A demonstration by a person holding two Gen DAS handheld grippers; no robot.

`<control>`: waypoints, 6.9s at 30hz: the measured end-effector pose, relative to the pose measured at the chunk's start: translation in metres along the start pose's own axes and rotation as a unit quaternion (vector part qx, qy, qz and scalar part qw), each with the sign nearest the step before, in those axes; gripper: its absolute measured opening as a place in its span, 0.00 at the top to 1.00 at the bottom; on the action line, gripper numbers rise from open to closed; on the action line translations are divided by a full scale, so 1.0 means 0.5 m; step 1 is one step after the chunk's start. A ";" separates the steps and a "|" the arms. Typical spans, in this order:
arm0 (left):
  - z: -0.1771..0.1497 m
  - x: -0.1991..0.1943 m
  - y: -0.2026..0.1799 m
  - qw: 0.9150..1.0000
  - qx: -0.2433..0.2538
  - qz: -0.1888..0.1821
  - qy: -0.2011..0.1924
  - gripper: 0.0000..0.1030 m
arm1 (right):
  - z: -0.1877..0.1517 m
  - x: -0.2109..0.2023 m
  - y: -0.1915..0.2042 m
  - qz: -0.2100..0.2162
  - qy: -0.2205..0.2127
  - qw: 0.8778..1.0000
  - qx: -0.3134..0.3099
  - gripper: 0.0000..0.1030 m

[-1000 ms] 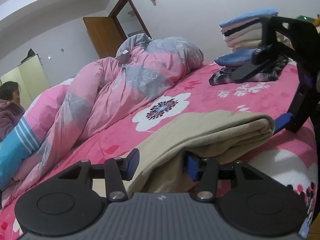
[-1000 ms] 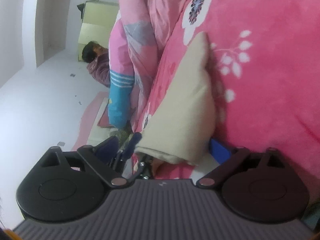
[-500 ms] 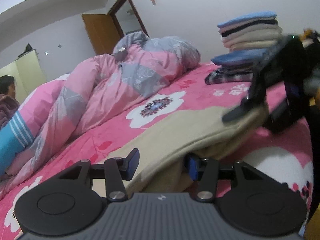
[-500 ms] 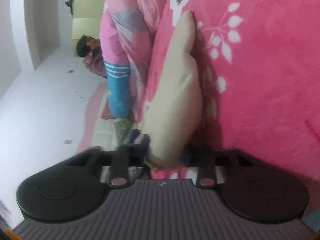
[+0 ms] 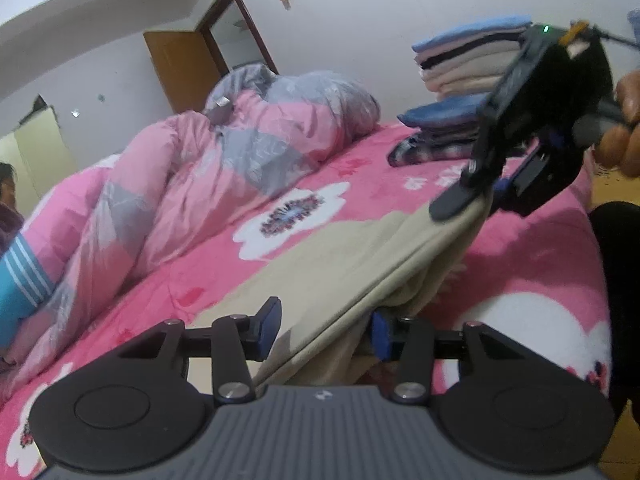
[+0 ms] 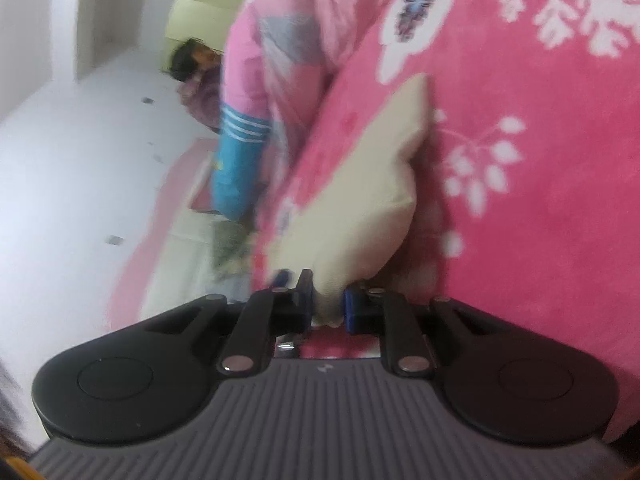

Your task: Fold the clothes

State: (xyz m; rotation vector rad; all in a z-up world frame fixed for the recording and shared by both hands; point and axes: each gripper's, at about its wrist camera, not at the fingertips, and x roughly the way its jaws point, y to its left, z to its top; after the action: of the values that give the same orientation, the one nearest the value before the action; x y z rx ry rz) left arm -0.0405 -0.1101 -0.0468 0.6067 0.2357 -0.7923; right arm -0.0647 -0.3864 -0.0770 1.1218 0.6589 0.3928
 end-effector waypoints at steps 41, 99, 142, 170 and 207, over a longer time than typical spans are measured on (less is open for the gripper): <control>-0.189 -0.193 0.170 0.894 -0.438 0.094 0.005 0.22 | -0.053 0.053 0.164 -0.199 -0.115 0.902 -0.364 0.64; -0.357 -0.122 0.398 0.663 -0.713 0.224 -0.033 0.71 | -0.152 0.040 -0.010 -0.036 -0.193 0.949 0.248 0.61; -0.184 -0.198 0.198 0.851 -0.468 0.238 0.016 0.55 | -0.070 0.010 0.094 -0.249 -0.163 0.899 -0.321 0.72; -0.238 -0.196 0.197 0.875 -0.443 0.193 -0.006 0.52 | 0.144 0.270 0.150 -0.346 -0.044 0.876 -0.332 0.74; -0.274 -0.203 0.219 0.857 -0.492 0.142 -0.052 0.42 | -0.108 0.478 0.256 -0.262 0.050 0.838 -0.475 0.29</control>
State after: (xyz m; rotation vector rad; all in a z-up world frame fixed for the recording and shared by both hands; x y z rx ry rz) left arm -0.0275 0.0908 -0.0688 -0.3736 0.3992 -0.3281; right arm 0.0828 -0.1551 -0.0425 -0.0489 0.7045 0.2441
